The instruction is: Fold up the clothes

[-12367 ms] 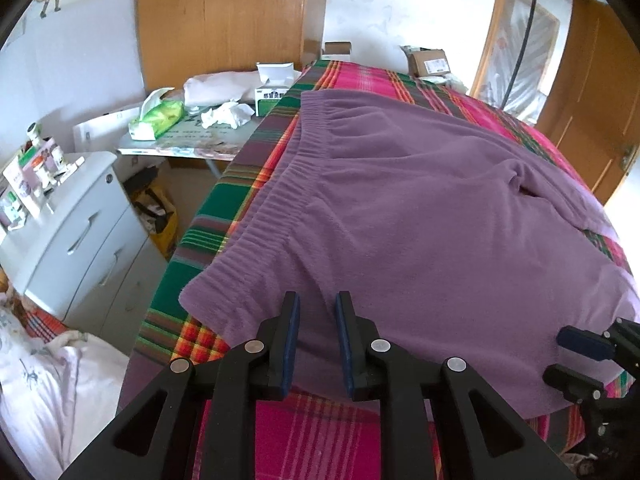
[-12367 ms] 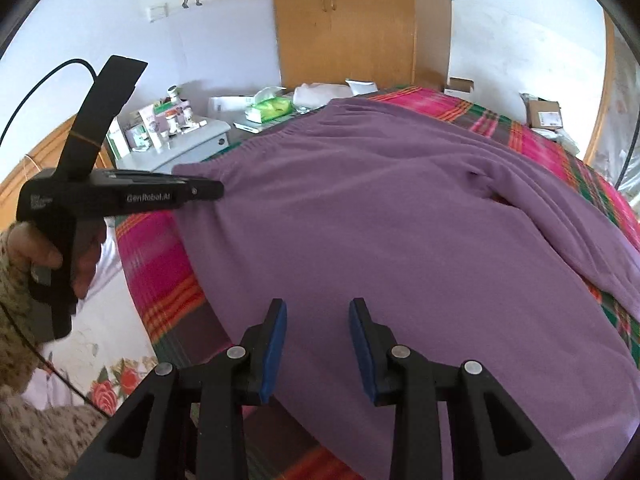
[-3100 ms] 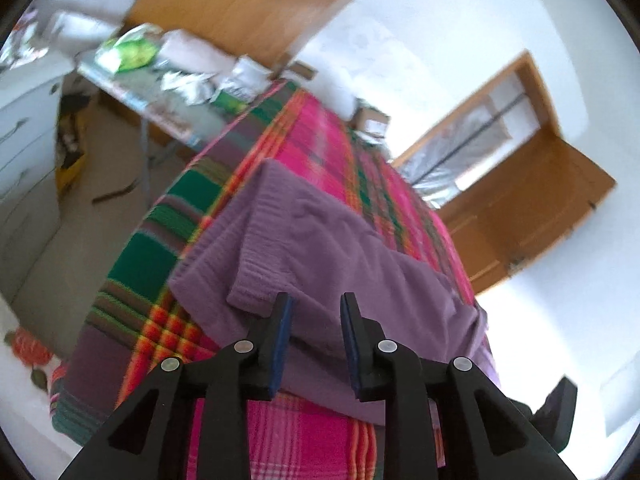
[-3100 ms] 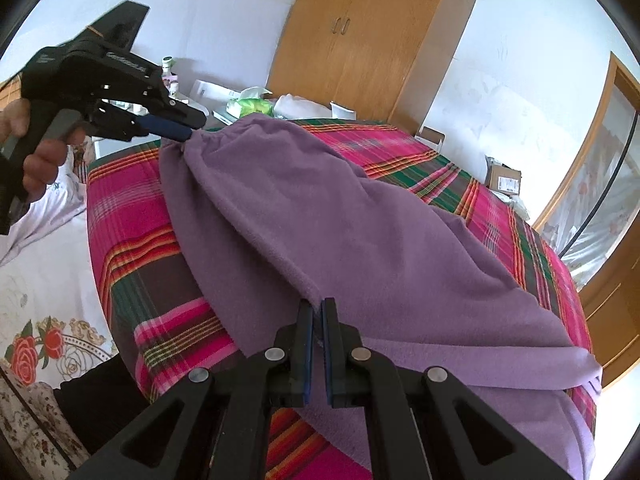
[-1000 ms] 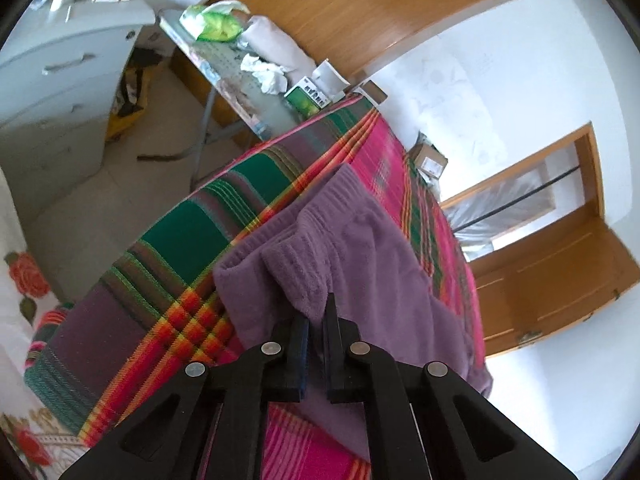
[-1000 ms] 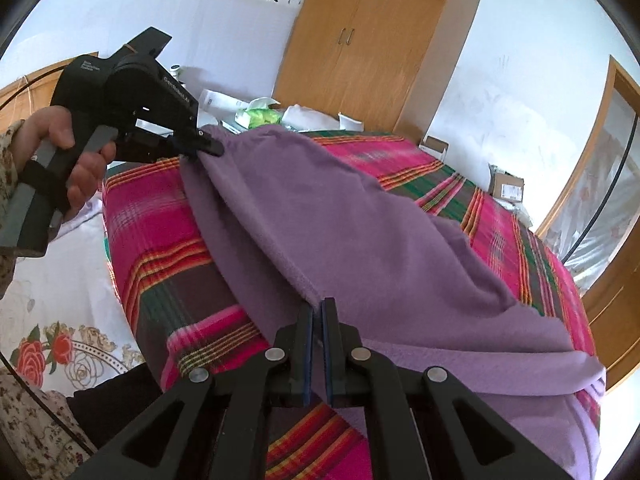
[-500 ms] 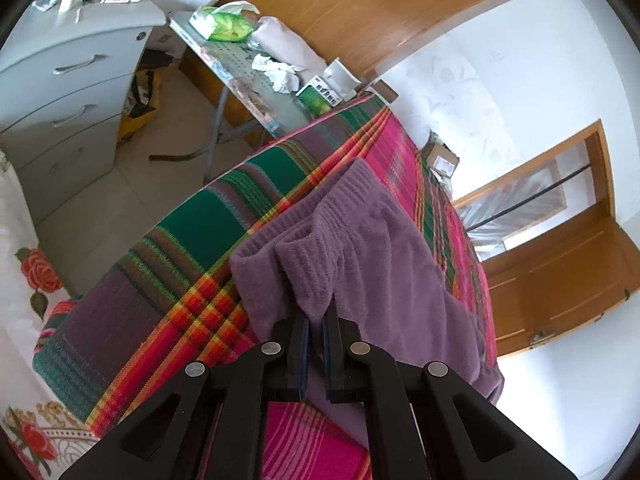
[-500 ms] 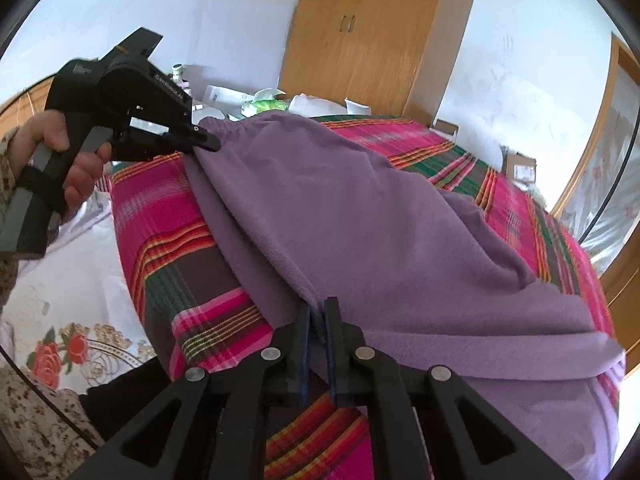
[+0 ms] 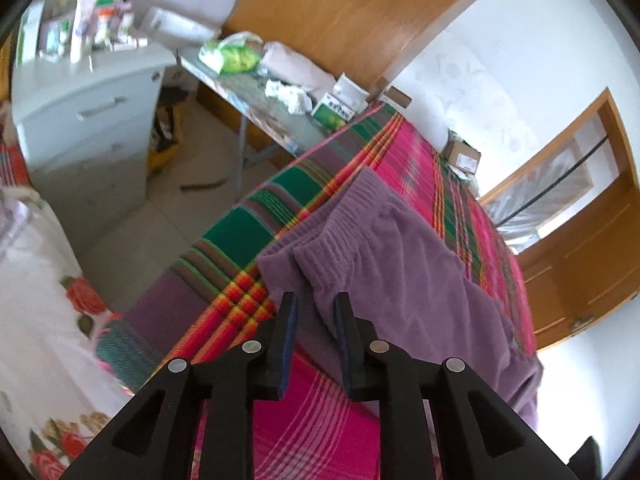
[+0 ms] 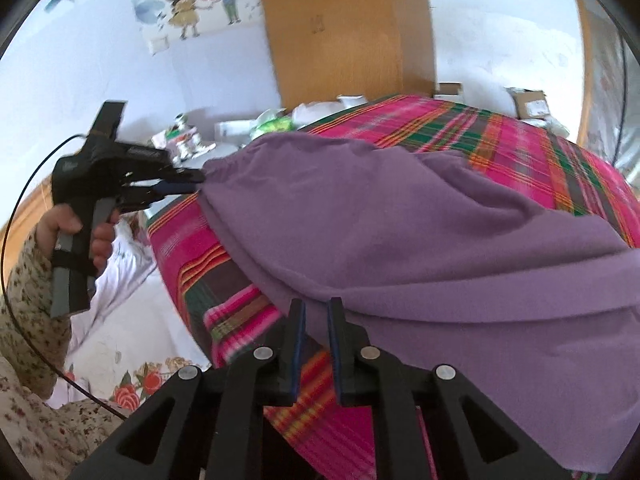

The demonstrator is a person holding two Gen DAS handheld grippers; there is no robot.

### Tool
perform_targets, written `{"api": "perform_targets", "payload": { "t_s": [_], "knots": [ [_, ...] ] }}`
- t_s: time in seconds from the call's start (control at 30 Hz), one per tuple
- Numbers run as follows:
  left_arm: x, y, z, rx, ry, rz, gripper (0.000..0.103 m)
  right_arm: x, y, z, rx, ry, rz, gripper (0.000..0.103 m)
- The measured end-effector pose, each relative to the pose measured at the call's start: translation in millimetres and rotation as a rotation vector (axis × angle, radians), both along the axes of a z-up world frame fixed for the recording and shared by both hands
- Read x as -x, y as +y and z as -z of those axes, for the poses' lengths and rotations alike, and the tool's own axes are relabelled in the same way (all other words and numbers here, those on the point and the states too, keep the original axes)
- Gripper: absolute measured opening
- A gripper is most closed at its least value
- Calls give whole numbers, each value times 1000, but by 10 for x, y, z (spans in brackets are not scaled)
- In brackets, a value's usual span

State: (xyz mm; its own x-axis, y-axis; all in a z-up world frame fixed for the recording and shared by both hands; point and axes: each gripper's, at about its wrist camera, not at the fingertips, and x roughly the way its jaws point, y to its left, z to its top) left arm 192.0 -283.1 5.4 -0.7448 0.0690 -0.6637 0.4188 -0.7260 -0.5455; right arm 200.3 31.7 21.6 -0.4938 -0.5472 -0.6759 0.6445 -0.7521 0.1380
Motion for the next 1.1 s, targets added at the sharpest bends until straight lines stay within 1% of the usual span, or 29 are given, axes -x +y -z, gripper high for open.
{"api": "perform_targets", "payload": {
  "t_s": [0.07,0.13,0.2,0.33,0.4,0.5,0.57,0.6,0.7,0.77,0.8,0.83,0.87,0.93,1.0,1.07,1.1],
  "knots": [
    [-31,46,-82,24,30,10,19,23,132,-25,10,4,45,11],
    [-28,121,-153,37,60,36,19,74,339,-48,19,10,117,11],
    [-3,239,-229,66,83,75,19,140,585,-73,27,8,201,11],
    [57,543,-376,135,141,190,19,261,1094,-143,22,20,369,11],
    [95,706,-440,169,167,253,19,356,1316,-192,38,12,438,11],
    [197,1026,-464,208,182,378,19,504,1647,-267,65,-3,541,11],
    [260,1257,-462,236,185,463,19,604,1762,-303,74,-7,588,11],
    [291,1375,-460,251,186,507,19,675,1785,-315,72,-5,603,12],
    [377,1722,-458,297,188,630,19,843,1837,-311,74,-13,613,20],
    [400,1901,-462,326,194,683,19,954,1867,-302,76,-18,625,21],
    [405,1985,-458,332,199,713,19,1039,1882,-296,80,-26,643,22],
    [406,2057,-443,327,203,745,20,1106,1893,-291,88,-37,651,27],
    [415,2122,-425,329,201,772,20,1164,1901,-281,93,-51,655,29],
    [441,2209,-390,336,192,797,23,1261,1904,-253,79,-78,666,33],
    [474,2273,-352,336,180,814,23,1347,1901,-235,65,-94,678,34],
    [512,2325,-317,346,165,827,23,1427,1904,-222,55,-104,695,37],
    [514,2357,-307,363,163,834,23,1472,1912,-212,53,-113,705,39]
  ]
}}
